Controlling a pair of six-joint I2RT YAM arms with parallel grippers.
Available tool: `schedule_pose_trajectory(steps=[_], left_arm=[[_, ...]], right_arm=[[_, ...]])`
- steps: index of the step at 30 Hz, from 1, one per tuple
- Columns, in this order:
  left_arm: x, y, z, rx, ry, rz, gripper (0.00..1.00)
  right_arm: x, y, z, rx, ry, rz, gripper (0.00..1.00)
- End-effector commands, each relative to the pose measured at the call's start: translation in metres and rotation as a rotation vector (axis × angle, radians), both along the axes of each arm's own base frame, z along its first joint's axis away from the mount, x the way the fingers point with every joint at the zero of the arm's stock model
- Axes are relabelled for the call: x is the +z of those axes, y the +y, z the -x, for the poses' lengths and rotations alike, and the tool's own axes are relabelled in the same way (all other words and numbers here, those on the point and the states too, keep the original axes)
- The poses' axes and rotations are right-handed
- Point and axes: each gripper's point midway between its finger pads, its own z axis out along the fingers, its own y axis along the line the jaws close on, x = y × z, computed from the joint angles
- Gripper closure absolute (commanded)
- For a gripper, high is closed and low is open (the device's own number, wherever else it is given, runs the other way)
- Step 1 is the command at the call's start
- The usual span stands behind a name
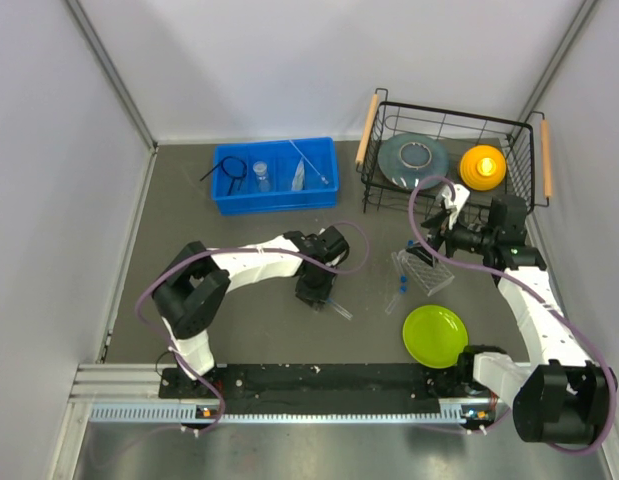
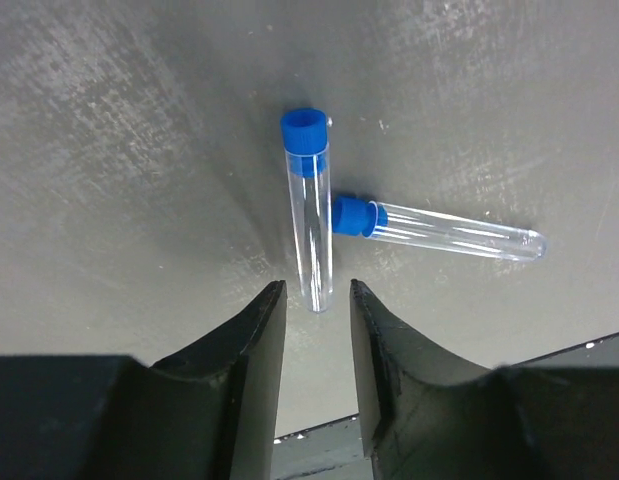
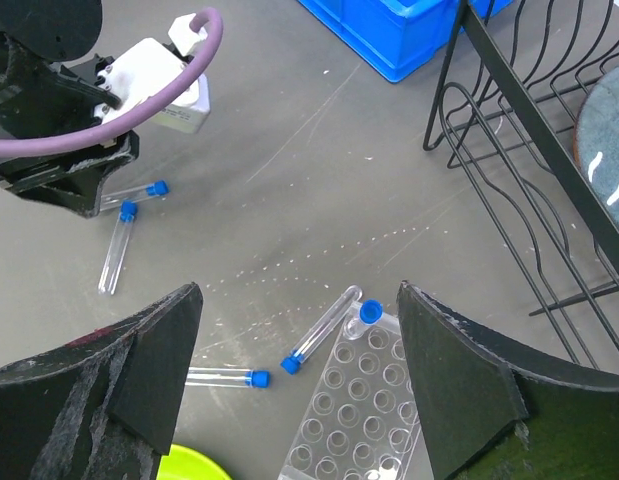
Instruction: Organize the chemistry lab equipment
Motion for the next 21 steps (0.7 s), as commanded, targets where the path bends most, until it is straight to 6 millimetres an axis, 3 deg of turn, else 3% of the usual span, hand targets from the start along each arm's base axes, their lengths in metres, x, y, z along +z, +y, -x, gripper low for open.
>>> schedule_pose_trajectory(steps=[1, 3, 6, 15, 21], left_arm=[[0.004, -0.005, -0.009, 0.022, -0.025, -0.015, 0.66], [-0.002, -0.004, -0.007, 0.024, -0.005, -0.037, 0.72], [-0.006, 0.001, -0.011, 0.035, -0.02, -0.074, 0.73], [-0.001, 0.023, -0.026, 0.07, -0.121, -0.171, 0.8], [0.01, 0.023, -0.037, 0.076, -0.199, -0.145, 0.86]], right_arm=[[0.002, 0.002, 0.001, 0.029, -0.039, -0.003, 0.2], [0.002, 0.001, 0.001, 0.03, -0.039, -0.002, 0.2], [0.001, 0.002, 0.002, 0.033, -0.036, -0.003, 0.2], [-0.001, 0.003, 0.004, 0.045, -0.032, -0.008, 0.19], [0.001, 0.014, 0.015, 0.12, -0.014, -0.063, 0.16]])
